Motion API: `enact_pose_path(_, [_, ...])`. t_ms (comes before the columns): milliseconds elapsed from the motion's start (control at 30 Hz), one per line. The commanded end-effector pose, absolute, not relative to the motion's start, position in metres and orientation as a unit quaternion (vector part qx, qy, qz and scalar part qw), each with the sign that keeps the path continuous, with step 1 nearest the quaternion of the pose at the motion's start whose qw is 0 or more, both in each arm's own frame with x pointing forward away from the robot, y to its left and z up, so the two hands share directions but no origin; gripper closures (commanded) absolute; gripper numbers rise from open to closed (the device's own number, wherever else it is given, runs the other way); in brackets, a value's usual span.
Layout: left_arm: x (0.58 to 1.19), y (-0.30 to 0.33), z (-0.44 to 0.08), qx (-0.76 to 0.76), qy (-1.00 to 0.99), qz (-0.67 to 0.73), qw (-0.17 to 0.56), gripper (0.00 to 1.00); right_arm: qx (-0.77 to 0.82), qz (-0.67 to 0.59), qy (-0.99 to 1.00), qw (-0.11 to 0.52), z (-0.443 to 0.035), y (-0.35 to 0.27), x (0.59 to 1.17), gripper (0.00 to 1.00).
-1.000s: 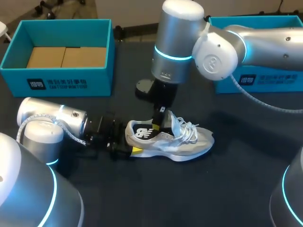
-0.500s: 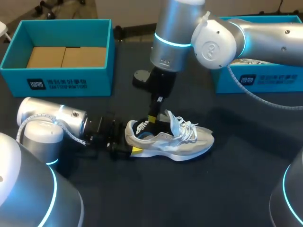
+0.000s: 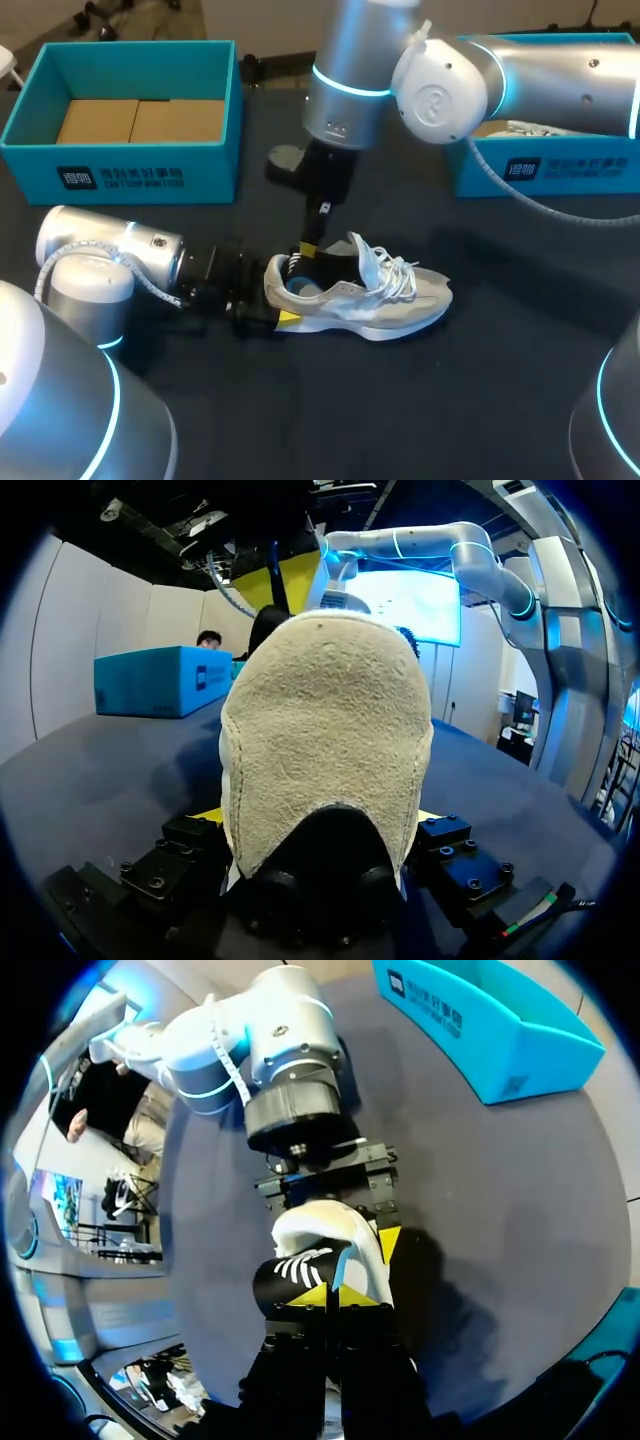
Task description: Take the shoe out of the shoebox, open the shoe tongue, remove and reinsert the insole, then place the shoe into the shoebox
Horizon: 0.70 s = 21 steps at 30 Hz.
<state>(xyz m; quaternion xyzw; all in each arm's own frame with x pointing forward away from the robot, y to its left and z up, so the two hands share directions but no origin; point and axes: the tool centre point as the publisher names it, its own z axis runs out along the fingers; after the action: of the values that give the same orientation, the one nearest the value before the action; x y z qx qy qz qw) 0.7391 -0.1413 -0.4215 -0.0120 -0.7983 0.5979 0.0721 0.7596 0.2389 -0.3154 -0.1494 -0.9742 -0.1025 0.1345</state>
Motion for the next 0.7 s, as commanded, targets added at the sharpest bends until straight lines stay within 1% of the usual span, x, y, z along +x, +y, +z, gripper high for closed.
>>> enact_pose_path(33, [0.7385,-0.1425,-0.4226,-0.012,-0.799,0.598,0.072,1.00,-0.149,-0.098,-0.976,0.128,-0.3096,0.2440,0.7563,1.00])
enact_pose_path(500, [0.7385,-0.1425,-0.4226,-0.012,-0.799,0.598,0.072,1.00,-0.129,-0.094,-0.978,0.138,-0.3040,0.2513,0.7574,1.00])
enact_pose_path(533, [0.7385,-0.1425,-0.4226,-0.012,-0.799,0.598,0.072,1.00,-0.130,-0.093,-0.977,0.138,-0.3039,0.2508,0.7571,0.93])
enact_pose_path(600, [0.7385,-0.1425,-0.4226,-0.012,-0.799,0.598,0.072,1.00,-0.130,-0.093,-0.977,0.139,-0.3032,0.2500,0.7566,0.69])
enact_pose_path(700, [0.7385,-0.1425,-0.4226,-0.012,-0.799,0.598,0.072,1.00,-0.131,-0.093,-0.977,0.140,-0.3015,0.2479,0.7556,0.58])
